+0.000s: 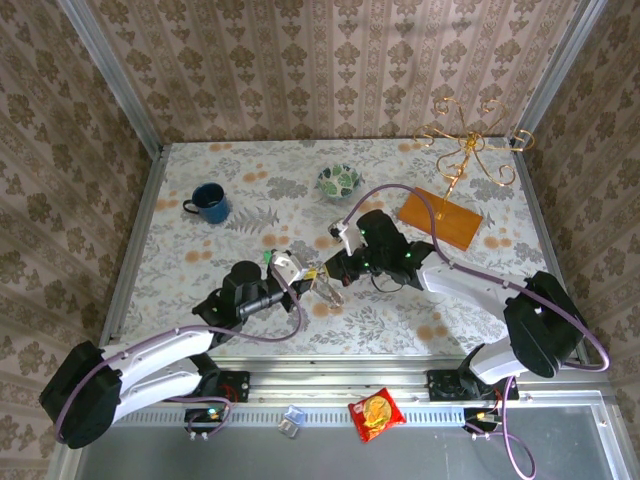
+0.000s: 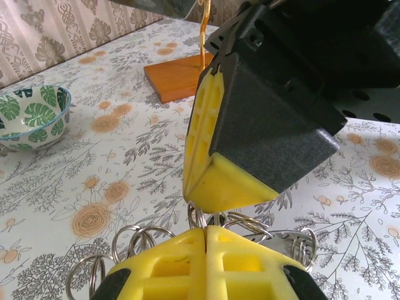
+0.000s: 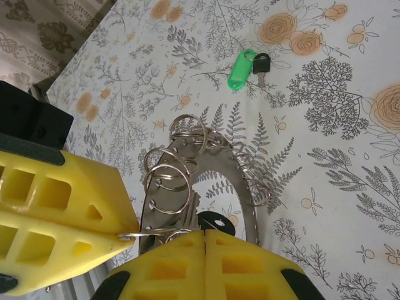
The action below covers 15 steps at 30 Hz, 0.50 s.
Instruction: Put the keys on the keyring
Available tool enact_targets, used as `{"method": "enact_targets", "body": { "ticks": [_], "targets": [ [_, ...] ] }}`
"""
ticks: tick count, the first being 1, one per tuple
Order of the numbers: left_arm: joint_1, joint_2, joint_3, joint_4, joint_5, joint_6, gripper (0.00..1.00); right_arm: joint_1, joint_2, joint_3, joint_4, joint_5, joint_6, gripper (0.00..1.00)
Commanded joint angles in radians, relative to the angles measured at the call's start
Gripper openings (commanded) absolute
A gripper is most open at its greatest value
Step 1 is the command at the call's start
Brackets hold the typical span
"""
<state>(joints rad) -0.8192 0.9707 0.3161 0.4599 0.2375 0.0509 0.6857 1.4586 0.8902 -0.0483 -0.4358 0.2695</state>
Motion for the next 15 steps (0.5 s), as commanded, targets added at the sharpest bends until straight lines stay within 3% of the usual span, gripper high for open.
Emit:
{"method": "enact_targets", "body": {
  "ticks": [1,3,4,8,12,15],
  "targets": [
    [-0.010,0.007,-0.007,0.074,-0.006,0.029,0.00,-0.010,0.019,0.017,0.015,-0.053,0.024,0.05],
    [-0.012,0.011,-0.010,0.083,-0.007,0.027,0.00,-0.016,0.012,0.009,0.023,-0.070,0.024,0.21],
    [-0.014,0.013,-0.012,0.087,-0.007,0.026,0.00,-0.023,0.003,0.003,0.030,-0.082,0.020,0.24],
    [-0.013,0.018,-0.025,0.112,-0.006,0.024,0.00,-0.067,-0.059,-0.044,0.067,-0.091,-0.051,0.32],
    [-0.013,0.025,-0.059,0.202,0.020,0.029,0.00,-0.097,-0.159,-0.116,0.168,-0.086,-0.287,0.37],
    [-0.011,0.029,-0.092,0.297,0.078,0.044,0.00,-0.097,-0.171,-0.108,0.167,-0.160,-0.478,0.37]
  ]
}}
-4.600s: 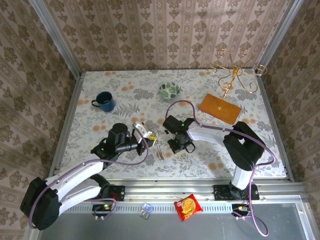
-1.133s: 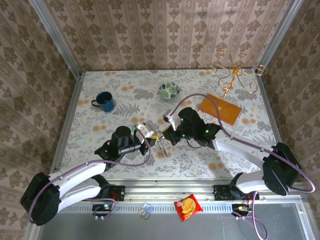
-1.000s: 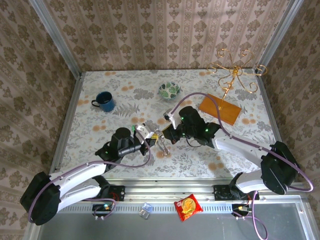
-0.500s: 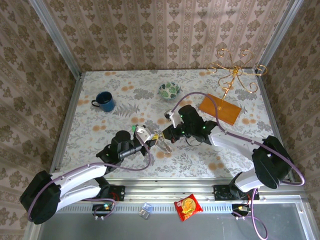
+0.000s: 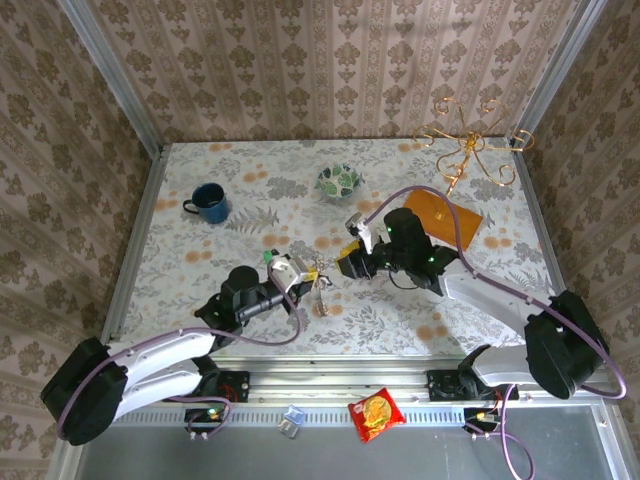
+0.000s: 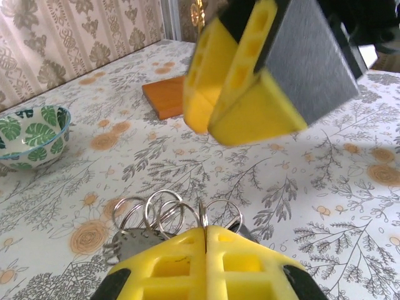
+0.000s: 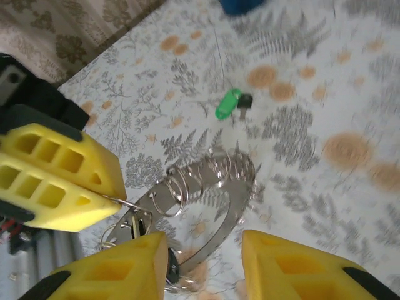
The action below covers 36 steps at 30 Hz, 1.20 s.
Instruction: Put the keys on the keyring
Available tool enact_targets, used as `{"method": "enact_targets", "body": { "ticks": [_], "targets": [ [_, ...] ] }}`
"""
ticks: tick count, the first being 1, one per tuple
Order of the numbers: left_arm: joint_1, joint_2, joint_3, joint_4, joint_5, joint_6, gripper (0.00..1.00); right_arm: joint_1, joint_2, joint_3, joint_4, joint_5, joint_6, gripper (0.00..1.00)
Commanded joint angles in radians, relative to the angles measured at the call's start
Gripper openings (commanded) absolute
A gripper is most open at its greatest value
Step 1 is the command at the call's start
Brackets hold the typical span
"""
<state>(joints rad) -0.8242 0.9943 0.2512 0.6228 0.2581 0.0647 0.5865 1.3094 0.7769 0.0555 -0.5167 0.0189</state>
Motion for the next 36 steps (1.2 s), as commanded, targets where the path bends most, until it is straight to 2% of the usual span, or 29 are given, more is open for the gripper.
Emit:
{"method": "enact_targets", "body": {
  "ticks": [1,4,7,22,36],
  "targets": [
    [-0.007,0.006,-0.034,0.153,0.071,0.038,0.00,0.003,-0.017,0.019,0.043,-0.120,-0.269,0.37],
    [-0.006,0.006,-0.042,0.161,0.100,0.060,0.00,0.004,0.003,0.063,-0.031,-0.212,-0.341,0.36],
    [-0.005,0.009,-0.042,0.162,0.117,0.070,0.00,0.008,0.029,0.093,-0.094,-0.253,-0.379,0.34],
    [-0.006,0.023,-0.045,0.175,0.115,0.070,0.00,0.033,0.076,0.084,-0.141,-0.226,-0.444,0.32],
    [-0.005,0.036,-0.040,0.178,0.116,0.068,0.00,0.042,0.146,0.096,-0.117,-0.267,-0.435,0.24]
  ]
}}
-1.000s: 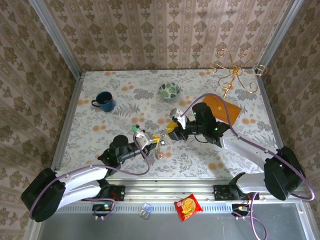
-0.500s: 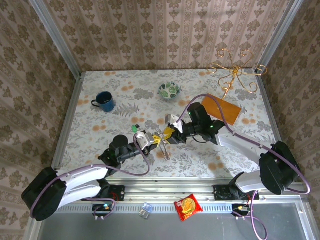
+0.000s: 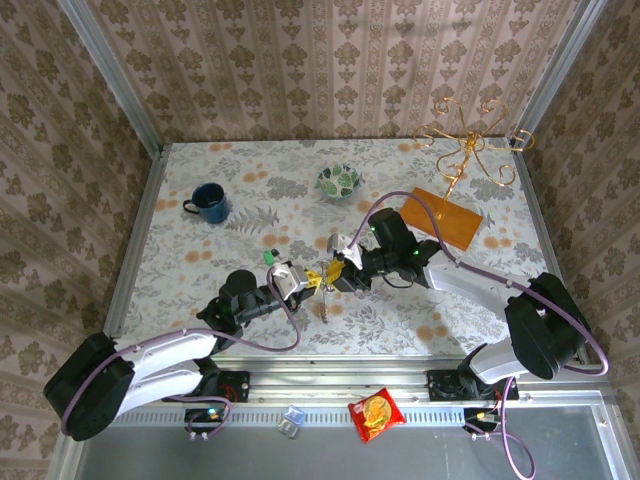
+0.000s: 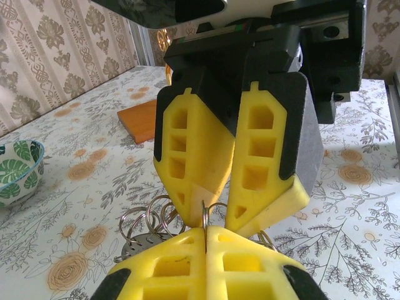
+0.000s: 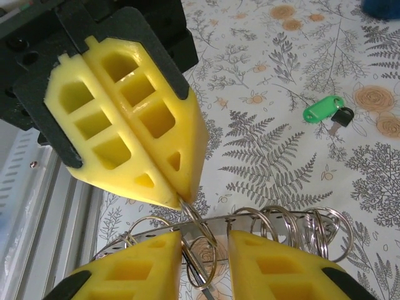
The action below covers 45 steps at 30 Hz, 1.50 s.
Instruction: Put the keys on the keyring
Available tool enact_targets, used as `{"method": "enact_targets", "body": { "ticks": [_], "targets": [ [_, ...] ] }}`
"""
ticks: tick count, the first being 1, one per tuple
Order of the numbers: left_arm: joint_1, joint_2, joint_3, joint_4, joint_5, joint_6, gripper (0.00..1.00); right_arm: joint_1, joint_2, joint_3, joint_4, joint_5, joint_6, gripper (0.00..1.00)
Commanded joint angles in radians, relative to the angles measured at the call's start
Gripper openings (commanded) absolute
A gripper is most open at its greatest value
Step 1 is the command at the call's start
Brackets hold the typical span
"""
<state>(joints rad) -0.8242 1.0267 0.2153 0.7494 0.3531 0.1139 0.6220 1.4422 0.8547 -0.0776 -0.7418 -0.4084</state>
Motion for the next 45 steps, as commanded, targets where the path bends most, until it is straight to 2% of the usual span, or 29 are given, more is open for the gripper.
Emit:
{"method": "enact_targets", "body": {
  "ticks": [1,6,9,13,14,16,17,21,29,35,41,42,43,45],
  "targets": [
    [-0.006,0.005,-0.004,0.052,0.021,0.019,0.00,0.007,0.013,0.016,0.022,-0.044,-0.009,0.23],
    [-0.006,0.010,-0.004,0.056,0.024,0.017,0.00,0.007,0.012,0.016,0.031,-0.056,-0.016,0.13],
    [-0.006,0.012,-0.003,0.060,0.020,0.016,0.00,0.007,0.013,0.021,0.021,-0.065,-0.030,0.00],
    [-0.005,0.006,-0.002,0.042,0.001,0.010,0.00,0.007,0.003,0.047,-0.039,-0.047,-0.056,0.00],
    [-0.006,0.003,-0.001,0.029,-0.002,0.010,0.03,0.008,0.000,0.057,-0.060,-0.036,-0.064,0.00],
    [-0.005,-0.009,0.011,-0.022,-0.002,0.026,0.18,0.014,-0.005,0.086,-0.127,-0.008,-0.105,0.00],
    [-0.006,-0.016,0.018,-0.053,-0.002,0.035,0.22,0.018,-0.006,0.099,-0.157,0.004,-0.125,0.00],
    [-0.003,-0.040,0.057,-0.169,0.006,0.076,0.25,0.046,0.005,0.159,-0.297,0.084,-0.226,0.00],
    [0.007,-0.040,0.103,-0.257,0.036,0.118,0.20,0.099,0.047,0.281,-0.489,0.203,-0.342,0.00],
    [0.014,-0.039,0.111,-0.254,0.057,0.117,0.16,0.129,0.061,0.320,-0.530,0.238,-0.378,0.00],
    [0.017,-0.025,0.103,-0.207,0.082,0.094,0.02,0.129,0.038,0.284,-0.466,0.195,-0.333,0.00],
    [0.018,-0.025,0.096,-0.196,0.084,0.089,0.00,0.120,0.028,0.269,-0.428,0.183,-0.311,0.03],
    [0.018,-0.026,0.088,-0.183,0.085,0.083,0.00,0.107,0.017,0.247,-0.394,0.169,-0.277,0.11],
    [0.019,-0.028,0.073,-0.157,0.085,0.073,0.00,0.077,-0.011,0.203,-0.332,0.130,-0.218,0.22]
  ]
}}
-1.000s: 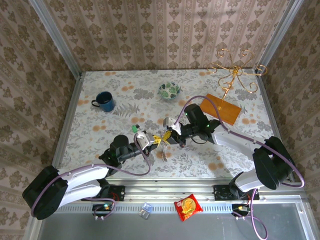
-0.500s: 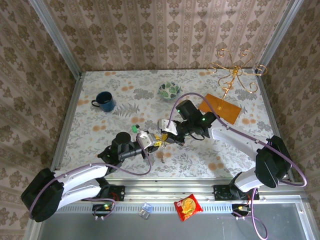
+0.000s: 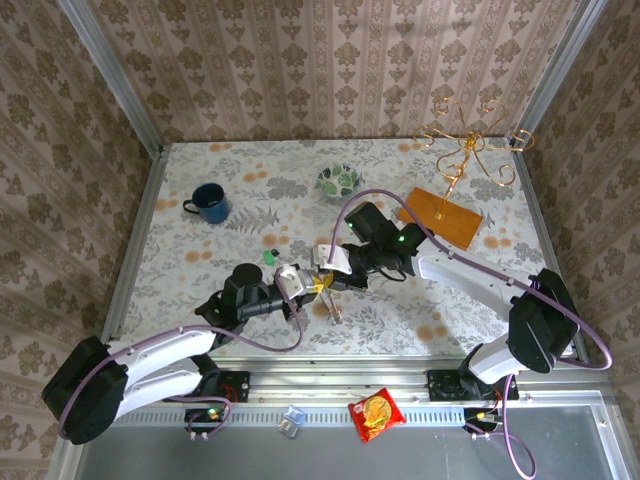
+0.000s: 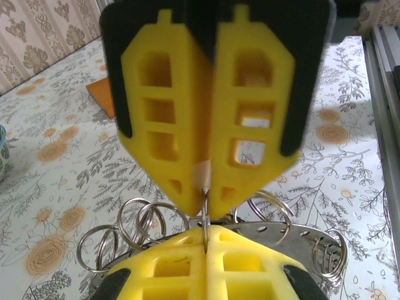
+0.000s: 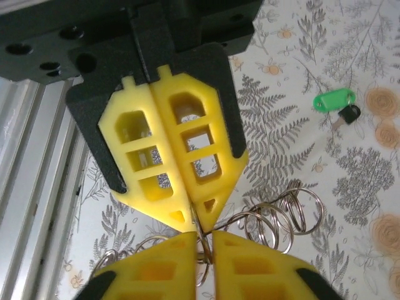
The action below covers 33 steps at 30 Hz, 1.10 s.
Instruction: Put the keys on the keyring
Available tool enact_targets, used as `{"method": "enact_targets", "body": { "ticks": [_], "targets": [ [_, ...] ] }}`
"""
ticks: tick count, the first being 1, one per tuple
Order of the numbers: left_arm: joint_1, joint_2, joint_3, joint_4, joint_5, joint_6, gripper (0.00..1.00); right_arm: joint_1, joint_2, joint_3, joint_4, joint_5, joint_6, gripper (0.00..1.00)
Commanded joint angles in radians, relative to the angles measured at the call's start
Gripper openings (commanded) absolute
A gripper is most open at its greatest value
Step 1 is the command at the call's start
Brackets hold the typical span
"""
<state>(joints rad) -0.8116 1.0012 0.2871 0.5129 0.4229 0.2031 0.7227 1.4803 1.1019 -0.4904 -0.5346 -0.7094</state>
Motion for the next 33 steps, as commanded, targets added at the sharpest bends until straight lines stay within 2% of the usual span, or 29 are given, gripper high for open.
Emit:
{"method": "enact_targets", "body": {
  "ticks": [1,7,22,26,32,33],
  "targets": [
    [0.006,-0.004,-0.006,0.094,0.015,-0.022,0.00,-0.039,-0.063,-0.069,0.113,-0.091,0.113,0.24],
    [0.007,0.002,-0.050,0.197,0.020,-0.051,0.00,-0.074,-0.116,-0.169,0.246,-0.151,0.216,0.28],
    [0.008,0.044,-0.065,0.281,0.050,-0.076,0.00,-0.074,-0.095,-0.199,0.314,-0.189,0.249,0.27],
    [0.009,0.056,-0.068,0.307,0.051,-0.086,0.00,-0.072,-0.095,-0.193,0.319,-0.215,0.251,0.22],
    [0.010,0.061,-0.071,0.326,0.047,-0.094,0.00,-0.074,-0.061,-0.180,0.298,-0.231,0.234,0.01],
    [0.009,0.060,-0.072,0.327,0.046,-0.094,0.00,-0.072,-0.063,-0.176,0.290,-0.233,0.227,0.00]
  ]
}}
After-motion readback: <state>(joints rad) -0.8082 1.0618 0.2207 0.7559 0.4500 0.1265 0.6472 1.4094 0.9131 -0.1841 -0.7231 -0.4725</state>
